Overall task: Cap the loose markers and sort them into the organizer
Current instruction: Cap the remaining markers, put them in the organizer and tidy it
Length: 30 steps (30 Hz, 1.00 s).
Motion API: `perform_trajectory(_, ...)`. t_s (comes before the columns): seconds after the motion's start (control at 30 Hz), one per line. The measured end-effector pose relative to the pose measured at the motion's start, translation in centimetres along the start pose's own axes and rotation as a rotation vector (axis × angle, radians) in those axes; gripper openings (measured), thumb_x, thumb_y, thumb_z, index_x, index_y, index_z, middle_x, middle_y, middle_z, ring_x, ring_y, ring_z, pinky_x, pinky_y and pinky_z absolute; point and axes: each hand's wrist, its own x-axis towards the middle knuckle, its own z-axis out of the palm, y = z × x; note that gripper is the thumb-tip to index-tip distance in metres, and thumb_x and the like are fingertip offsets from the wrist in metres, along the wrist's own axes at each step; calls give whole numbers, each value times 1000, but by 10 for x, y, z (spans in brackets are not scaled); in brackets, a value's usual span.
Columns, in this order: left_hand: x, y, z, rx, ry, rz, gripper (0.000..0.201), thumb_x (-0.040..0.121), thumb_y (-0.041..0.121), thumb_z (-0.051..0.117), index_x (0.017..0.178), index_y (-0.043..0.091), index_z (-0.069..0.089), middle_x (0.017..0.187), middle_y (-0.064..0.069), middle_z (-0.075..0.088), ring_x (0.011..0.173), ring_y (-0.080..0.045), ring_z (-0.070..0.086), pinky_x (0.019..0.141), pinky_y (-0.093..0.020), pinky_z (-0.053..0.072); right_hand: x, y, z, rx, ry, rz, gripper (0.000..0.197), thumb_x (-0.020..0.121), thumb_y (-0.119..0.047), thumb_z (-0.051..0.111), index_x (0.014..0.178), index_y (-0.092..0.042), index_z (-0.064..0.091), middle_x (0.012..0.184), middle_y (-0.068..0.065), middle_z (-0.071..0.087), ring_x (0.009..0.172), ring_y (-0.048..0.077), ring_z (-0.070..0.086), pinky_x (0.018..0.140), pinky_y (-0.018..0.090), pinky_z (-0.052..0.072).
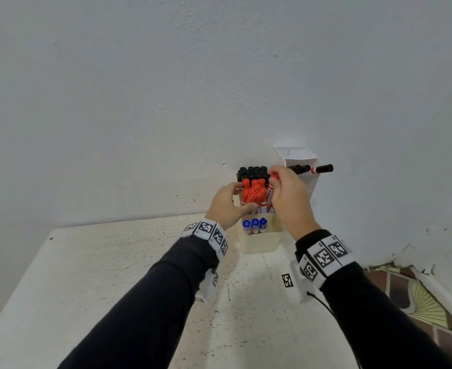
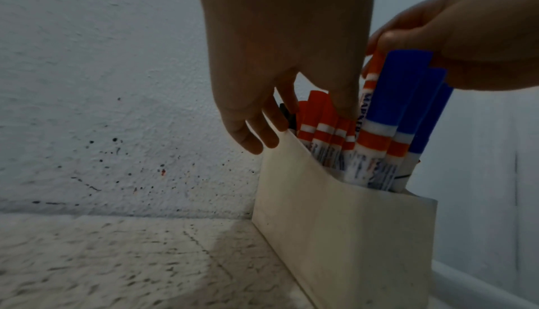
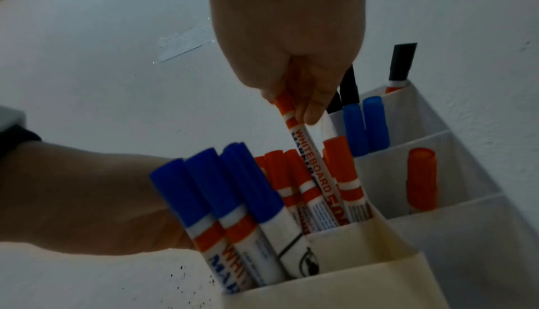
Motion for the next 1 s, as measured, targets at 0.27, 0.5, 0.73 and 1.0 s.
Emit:
perform_trajectory(0.27,-4,1,7,-16,102,45,43,82,16,60,125,13,53,101,1,59,91,-9,52,85,-27,46,18,-15,1,-143,-112,137,19,95,-6,44,109,-2,55,107,14,63,104,23,58,74,23,37)
perform_trajectory(0.5,-3,-2,10,-48,89,51,57,83,22,64,135,13,42,121,-2,51,109,-12,48,95,-29,41,14,-5,17,-292,-260,227,21,96,-12,40,108,-3,54,99,20,62,93,35,60,78,44,52)
perform_trajectory(0.73,1,-4,5,-14,112,39,47,86,18,62,131,12,51,115,-5,61,99,-17,57,89,-27,45,1,-6,16,-241,-123,122,33,85,2,47,117,-6,55,118,13,54,111,28,44,95,38,41)
perform_trajectory(1.0,-4,-3,7,-89,116,46,53,79,17,70,128,13,50,111,-3,61,89,-13,56,80,-25,47,-19,1,20,26,54,77,36,74,21,44,99,1,61,110,15,50,91,12,48,81,-4,34)
